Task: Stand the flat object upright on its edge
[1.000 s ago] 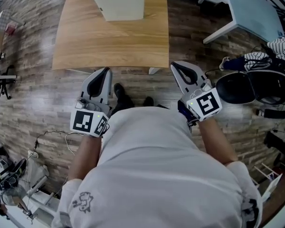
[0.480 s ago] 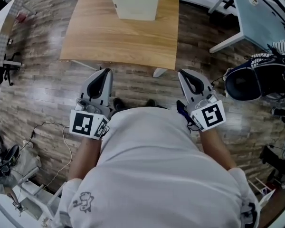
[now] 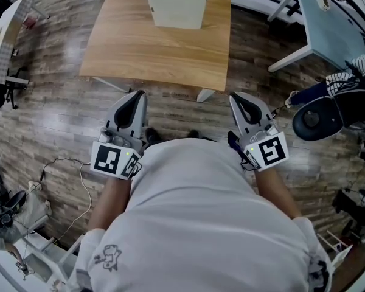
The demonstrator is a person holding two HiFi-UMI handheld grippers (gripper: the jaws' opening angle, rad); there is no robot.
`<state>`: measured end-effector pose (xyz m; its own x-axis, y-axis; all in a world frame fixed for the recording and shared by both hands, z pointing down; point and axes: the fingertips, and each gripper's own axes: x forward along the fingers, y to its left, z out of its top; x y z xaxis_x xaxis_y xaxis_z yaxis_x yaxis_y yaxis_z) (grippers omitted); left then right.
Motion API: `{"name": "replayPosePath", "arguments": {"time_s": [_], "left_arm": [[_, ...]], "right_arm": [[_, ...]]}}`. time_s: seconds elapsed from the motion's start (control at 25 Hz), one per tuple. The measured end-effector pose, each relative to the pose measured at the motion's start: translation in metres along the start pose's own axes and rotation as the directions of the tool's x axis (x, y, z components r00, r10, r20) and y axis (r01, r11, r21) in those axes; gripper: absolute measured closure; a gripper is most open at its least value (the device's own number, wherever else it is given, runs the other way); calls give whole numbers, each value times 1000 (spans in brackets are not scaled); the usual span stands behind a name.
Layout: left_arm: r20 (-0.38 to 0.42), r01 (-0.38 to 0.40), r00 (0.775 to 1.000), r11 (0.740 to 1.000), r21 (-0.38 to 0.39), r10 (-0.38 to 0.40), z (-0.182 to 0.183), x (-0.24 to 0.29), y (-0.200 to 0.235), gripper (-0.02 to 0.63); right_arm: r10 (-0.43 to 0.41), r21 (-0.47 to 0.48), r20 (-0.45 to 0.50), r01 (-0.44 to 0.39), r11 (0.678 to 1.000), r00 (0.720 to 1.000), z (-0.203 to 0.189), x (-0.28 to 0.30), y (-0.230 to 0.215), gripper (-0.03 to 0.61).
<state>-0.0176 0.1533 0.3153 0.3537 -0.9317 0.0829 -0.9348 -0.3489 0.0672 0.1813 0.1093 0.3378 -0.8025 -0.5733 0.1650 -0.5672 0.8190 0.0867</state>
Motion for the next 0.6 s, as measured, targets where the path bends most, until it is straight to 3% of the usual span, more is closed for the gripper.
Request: {"name": "replayPosePath", "arguments": {"time_s": [0.6], "left_arm": [[9, 33, 999, 999, 14, -33, 6, 9, -11, 607]], "right_arm": [[-16, 10, 23, 15, 1000, 1000, 4, -8, -4, 574]]}}
